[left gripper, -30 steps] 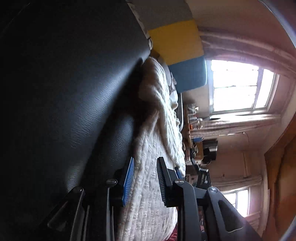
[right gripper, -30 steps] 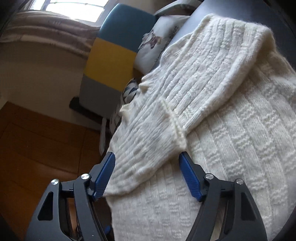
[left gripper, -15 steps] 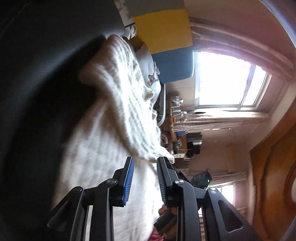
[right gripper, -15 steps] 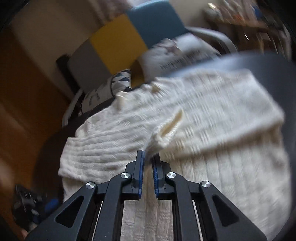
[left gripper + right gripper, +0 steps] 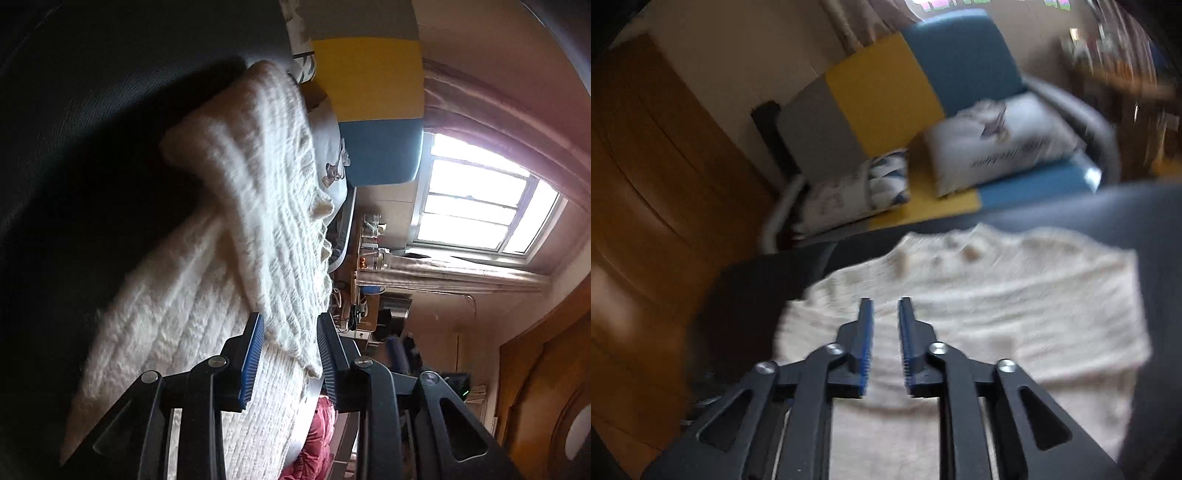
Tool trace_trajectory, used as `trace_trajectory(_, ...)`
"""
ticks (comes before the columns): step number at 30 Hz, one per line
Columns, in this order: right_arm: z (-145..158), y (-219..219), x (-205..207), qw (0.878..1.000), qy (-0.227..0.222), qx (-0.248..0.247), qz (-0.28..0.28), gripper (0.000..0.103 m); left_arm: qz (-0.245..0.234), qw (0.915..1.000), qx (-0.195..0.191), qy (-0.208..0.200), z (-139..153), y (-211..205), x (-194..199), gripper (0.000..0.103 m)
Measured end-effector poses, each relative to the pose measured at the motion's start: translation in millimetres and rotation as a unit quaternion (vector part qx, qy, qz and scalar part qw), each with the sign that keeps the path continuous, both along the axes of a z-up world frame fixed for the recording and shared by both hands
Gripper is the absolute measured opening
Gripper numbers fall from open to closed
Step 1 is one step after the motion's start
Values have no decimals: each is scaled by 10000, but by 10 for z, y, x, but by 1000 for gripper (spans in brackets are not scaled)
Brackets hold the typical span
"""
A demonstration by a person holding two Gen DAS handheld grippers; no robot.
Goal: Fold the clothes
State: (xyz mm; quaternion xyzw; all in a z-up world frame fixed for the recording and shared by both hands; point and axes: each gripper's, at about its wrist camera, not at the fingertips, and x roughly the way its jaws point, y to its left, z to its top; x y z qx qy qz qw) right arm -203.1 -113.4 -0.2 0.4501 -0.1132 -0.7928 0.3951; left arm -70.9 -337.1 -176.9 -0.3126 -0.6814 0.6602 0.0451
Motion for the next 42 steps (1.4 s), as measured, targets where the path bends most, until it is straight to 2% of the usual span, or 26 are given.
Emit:
trace_trajectory(1, -136, 44, 53, 9998, -198, -92, 9, 57, -14, 10000, 35, -47, -26, 8, -2, 28)
trace_trajectory(2, -290, 99, 108, 9989, -421, -179, -35, 66, -39, 9999, 4, -102, -54, -24, 59, 28)
trace_trajectory(7, -986, 384, 255, 9901, -1120, -629, -572, 66, -159, 9997, -143, -143, -60, -60, 129, 29)
trace_trajectory(11, -1314, 437, 184, 9807, -1527, -657, -1028, 66, -238, 9993, -272, -128, -49, -73, 126, 29)
trace_trajectory(14, -1365, 439, 173, 9781, -1451, -821, -1242, 66, -331, 9986, -386, -138, -53, -56, 97, 29)
trace_trajectory(17, -1437, 500, 151, 9646, -1607, -1264, -1667, 68, -370, 9983, -430, -159, -70, -47, 85, 29)
trace_trajectory(21, -1441, 549, 132, 9534, -1718, -1643, -1857, 71, -385, 9983, -423, -134, -86, -59, 116, 29)
trace_trajectory(22, -1457, 572, 124, 9489, -1787, -1724, -1949, 64, -381, 9983, -421, -131, -90, -63, 121, 29)
trace_trajectory(23, -1459, 568, 117, 9495, -1818, -1594, -2000, 37, -377, 9983, -418, -128, -95, -66, 125, 29)
trace_trajectory(24, -1458, 545, 118, 9534, -1810, -1352, -2001, 20, -384, 9983, -419, -130, -96, -61, 123, 29)
trace_trajectory(25, -1475, 523, 129, 9552, -1798, -1214, -2012, 8, -397, 9982, -428, -129, -101, -68, 139, 29)
trace_trajectory(26, -1500, 502, 142, 9559, -1790, -1132, -2037, 8, -411, 9981, -437, -128, -107, -76, 155, 29)
trace_trajectory(30, -1426, 449, 178, 9653, -1433, -902, -1987, 8, -455, 9979, -455, -113, -138, -144, 273, 30)
trace_trajectory(32, -1291, 426, 178, 9720, -1167, -783, -1883, 8, -466, 9978, -457, -97, -134, -162, 300, 30)
trace_trajectory(35, -913, 276, 177, 9878, -488, -334, -1444, 8, -388, 9983, -432, -56, -123, -200, 331, 30)
trace_trajectory(38, -517, 76, 134, 9948, 148, 101, -1007, 8, -254, 9996, -82, 31, -126, -226, 345, 32)
trace_trajectory(42, -21, -202, 115, 9948, 780, 478, -440, 8, -5, 9992, 360, 185, -105, -290, 344, 34)
